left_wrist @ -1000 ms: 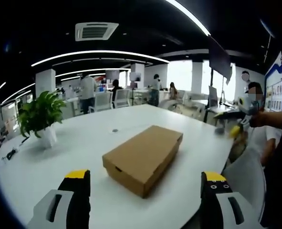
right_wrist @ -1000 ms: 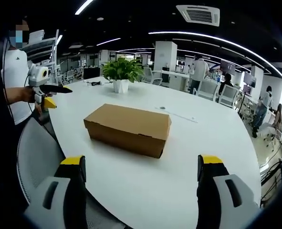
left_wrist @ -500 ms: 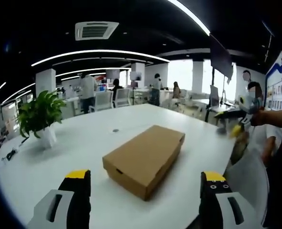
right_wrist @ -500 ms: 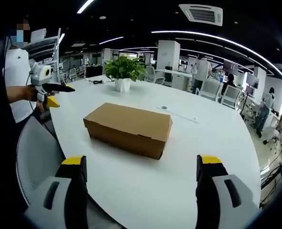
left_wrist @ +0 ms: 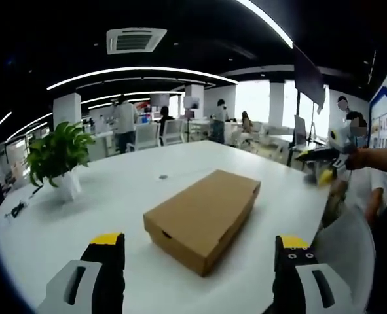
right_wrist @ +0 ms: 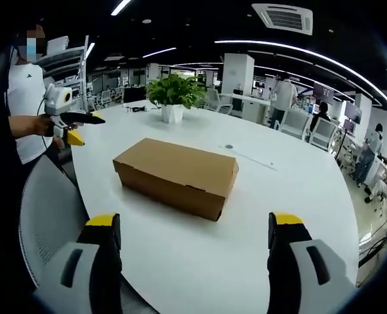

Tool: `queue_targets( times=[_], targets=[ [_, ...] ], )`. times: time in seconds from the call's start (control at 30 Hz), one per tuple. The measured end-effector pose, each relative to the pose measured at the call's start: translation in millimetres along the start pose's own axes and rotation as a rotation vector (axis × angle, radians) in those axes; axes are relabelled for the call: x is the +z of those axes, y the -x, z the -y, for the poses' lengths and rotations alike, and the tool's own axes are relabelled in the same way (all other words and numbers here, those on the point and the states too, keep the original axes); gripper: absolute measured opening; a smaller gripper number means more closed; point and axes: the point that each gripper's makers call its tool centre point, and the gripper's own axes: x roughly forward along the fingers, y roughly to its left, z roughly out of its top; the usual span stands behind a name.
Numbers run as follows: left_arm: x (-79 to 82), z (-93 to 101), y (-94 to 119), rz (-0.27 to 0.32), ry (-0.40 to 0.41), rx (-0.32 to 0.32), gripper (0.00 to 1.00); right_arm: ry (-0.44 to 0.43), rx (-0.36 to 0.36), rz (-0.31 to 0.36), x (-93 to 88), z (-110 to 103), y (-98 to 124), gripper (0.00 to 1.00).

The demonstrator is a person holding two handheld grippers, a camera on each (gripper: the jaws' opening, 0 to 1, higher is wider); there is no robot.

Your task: Operate the shoe box by opening the lid, removing the specified soft item, and placing it in the target area until the item is outside and the box remains undamaged.

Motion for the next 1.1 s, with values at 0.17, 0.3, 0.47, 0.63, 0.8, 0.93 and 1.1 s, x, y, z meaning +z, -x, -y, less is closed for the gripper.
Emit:
queue_targets(
  times=[0.17, 0.3, 0.47, 0.63, 0.8, 0.93, 1.1],
  targets=[
    [-2.4, 2.6, -6.8, -0.005, 0.001, 0.008, 0.96, 0.010, 0.017, 0.000, 0.6, 8.4, -7.6, 0.87],
    [0.0, 10.2, -12.5, -0.009, 0.001, 0.007, 0.95, 0.020, 0.032, -0.003, 1.6, 13.2, -14.8, 0.86],
    [0.3, 14.3, -17.9, -0.016, 0.000, 0.017, 0.95, 0.047, 0.065, -0.009, 0.2, 15.0, -25.6, 0.84],
    [-4.5, 14.8, -24.1, -0.028, -0.006, 0.045, 0.94, 0.075, 0.104, -0.033, -6.2, 17.9, -38.9, 0.83],
    [-11.0, 14.0, -28.5, -0.031, 0.008, 0.066, 0.91, 0.088, 0.135, -0.051, -13.2, 23.1, -52.3, 0.81],
    [-18.7, 15.7, -34.9, -0.043, 0.005, 0.071, 0.90, 0.117, 0.160, -0.065, -18.6, 25.4, -63.3, 0.78],
    [-26.9, 12.5, -41.7, -0.049, 0.015, 0.098, 0.86, 0.135, 0.184, -0.081, -24.9, 29.4, -75.5, 0.76]
  ],
)
